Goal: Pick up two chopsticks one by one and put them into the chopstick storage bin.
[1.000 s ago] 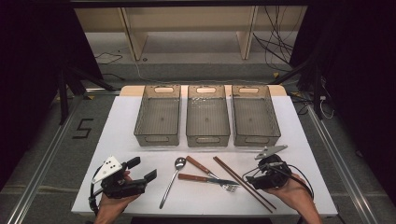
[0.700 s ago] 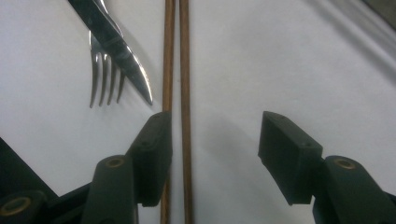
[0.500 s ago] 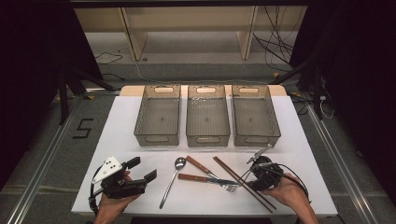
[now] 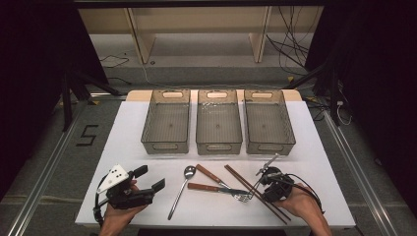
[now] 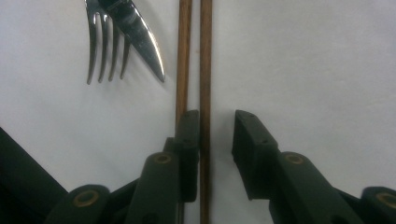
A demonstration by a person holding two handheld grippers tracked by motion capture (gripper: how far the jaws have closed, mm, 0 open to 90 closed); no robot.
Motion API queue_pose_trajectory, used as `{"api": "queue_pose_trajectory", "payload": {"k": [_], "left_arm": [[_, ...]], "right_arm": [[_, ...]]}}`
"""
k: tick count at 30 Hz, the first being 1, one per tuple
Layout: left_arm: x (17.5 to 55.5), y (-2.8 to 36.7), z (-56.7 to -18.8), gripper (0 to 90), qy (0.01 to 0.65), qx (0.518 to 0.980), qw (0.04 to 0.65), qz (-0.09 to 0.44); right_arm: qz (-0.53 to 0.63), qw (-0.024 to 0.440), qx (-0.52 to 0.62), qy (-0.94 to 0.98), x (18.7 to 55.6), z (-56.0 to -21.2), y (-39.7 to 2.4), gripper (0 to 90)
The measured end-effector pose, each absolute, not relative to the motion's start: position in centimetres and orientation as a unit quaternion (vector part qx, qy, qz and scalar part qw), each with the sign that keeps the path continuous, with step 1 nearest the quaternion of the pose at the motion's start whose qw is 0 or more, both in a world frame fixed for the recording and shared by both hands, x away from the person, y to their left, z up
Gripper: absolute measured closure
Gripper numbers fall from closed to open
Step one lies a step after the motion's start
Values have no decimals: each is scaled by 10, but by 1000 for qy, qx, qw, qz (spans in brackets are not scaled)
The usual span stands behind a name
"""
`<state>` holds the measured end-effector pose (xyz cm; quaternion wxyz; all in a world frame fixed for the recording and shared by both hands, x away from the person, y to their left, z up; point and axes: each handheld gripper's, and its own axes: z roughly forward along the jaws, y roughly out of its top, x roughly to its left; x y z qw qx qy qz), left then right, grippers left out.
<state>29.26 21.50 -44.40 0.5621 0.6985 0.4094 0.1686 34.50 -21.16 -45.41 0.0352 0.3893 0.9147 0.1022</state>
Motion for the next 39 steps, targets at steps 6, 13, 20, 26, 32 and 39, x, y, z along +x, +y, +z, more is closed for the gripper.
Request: {"api": "queue_pose_trajectory", "payload": {"k": [6,13,20,26,32,39], "left_arm": [[293,215,-444,153,410,699,562,168],[292,215,-444,153,409,699,562,169],[293,215,-444,153,409,699,562,169],[293,215,-444,153,410,697,563,169],[293,215,-444,153,412,695,564,169],[293,215,-444,154,414,696,562,169]], "right_arm": [[87,42,397,913,346,-454,-208,780],[73,46,398,913,347,-455,-204,829],[59,42,383,921,349,-454,-201,852],[67,39,377,923,349,-453,-203,856],[79,45,368,925,347,-445,-204,857],[127,53,368,919,344,-426,-207,857]]}}
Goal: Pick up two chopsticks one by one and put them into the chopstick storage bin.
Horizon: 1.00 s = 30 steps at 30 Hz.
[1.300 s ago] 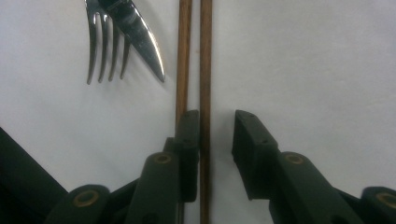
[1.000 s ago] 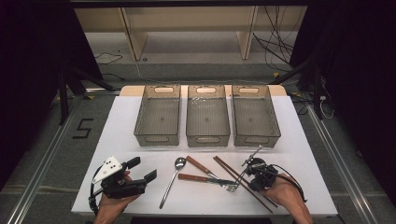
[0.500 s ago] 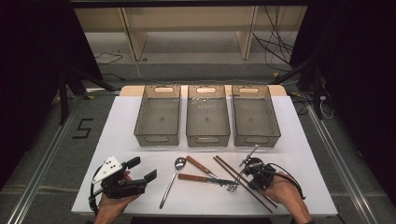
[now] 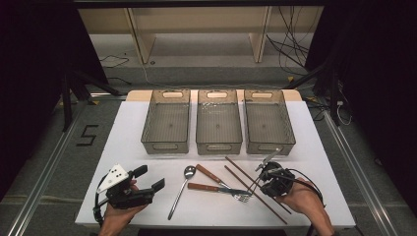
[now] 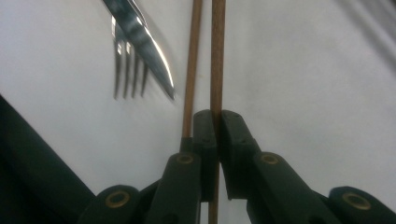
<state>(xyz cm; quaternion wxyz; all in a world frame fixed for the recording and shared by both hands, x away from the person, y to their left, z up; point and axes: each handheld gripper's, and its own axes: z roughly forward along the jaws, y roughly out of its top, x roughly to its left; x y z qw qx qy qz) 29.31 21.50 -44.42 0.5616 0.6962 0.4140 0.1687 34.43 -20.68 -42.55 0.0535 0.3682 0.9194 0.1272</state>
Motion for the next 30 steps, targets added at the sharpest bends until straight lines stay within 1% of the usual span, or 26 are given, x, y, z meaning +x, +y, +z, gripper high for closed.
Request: {"api": "queue_pose_trajectory", "payload": {"k": [6,15,30], "left_arm": [[293,215,-444,153,415,696,561,169],[294,216,-444,153,421,692,562,165],[295,214,-444,153,421,698,555,165]], "right_arm": [[185,58,364,911,348,-412,-204,856],[236,69,352,903,353,-400,-189,856],[283,85,345,891,366,-388,-165,856]]}}
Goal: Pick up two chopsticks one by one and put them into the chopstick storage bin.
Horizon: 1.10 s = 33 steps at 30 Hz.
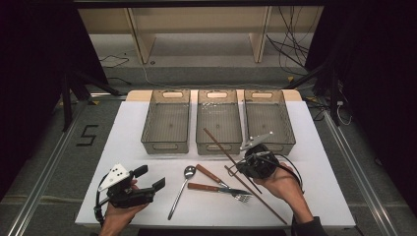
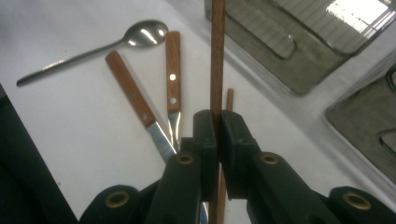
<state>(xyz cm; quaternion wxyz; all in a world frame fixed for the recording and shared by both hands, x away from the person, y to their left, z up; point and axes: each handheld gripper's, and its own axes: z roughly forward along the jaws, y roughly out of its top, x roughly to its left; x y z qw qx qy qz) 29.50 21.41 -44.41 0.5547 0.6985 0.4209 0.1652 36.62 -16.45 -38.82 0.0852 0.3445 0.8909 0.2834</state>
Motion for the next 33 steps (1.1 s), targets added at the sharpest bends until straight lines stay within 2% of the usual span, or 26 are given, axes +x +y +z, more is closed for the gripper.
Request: {"api": "queue_pose_trajectory", "payload": {"k": [33], "left_arm": [[295,216,-444,153,424,695,556,168]], "right_arm": [[362,83,349,860,419,-360,-83,856]]}}
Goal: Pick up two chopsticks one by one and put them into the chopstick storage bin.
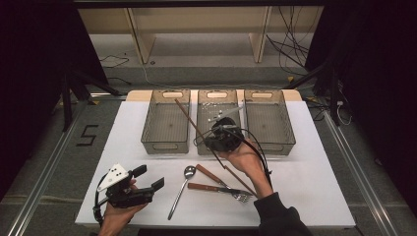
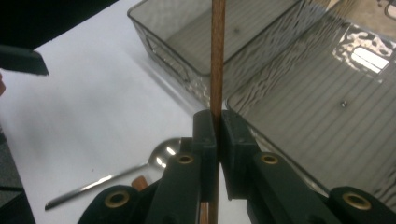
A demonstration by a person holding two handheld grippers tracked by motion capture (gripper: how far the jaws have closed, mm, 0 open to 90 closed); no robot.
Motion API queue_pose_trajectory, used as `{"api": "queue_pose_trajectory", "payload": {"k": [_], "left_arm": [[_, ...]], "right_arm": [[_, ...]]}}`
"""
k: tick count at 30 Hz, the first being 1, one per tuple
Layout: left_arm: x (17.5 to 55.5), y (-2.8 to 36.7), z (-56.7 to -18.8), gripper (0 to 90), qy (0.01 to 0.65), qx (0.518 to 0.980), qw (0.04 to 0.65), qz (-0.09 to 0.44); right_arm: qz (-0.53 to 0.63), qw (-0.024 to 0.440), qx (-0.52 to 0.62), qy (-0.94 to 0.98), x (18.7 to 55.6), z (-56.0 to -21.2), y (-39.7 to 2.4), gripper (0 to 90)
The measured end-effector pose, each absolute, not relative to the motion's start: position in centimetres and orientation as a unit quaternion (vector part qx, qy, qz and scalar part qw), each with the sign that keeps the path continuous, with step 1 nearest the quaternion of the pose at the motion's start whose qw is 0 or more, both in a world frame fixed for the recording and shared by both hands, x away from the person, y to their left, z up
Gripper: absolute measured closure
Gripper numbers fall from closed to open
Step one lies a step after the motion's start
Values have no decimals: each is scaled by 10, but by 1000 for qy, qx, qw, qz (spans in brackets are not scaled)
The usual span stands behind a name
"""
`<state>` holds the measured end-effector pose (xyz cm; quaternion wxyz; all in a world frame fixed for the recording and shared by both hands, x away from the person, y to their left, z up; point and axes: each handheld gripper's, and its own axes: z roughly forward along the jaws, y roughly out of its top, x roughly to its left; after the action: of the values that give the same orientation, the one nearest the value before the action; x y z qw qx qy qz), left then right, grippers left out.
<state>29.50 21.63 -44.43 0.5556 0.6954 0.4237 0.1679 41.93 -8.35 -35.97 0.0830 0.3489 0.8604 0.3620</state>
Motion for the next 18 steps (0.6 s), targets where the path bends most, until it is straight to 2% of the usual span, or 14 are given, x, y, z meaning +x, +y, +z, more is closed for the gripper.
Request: {"api": "queue_pose_trajectory", "payload": {"k": [18], "left_arm": [[294,218,-443,153,419,697,556,169]], "right_arm": [[380,73,358,850,456,-353,-41,856]]}}
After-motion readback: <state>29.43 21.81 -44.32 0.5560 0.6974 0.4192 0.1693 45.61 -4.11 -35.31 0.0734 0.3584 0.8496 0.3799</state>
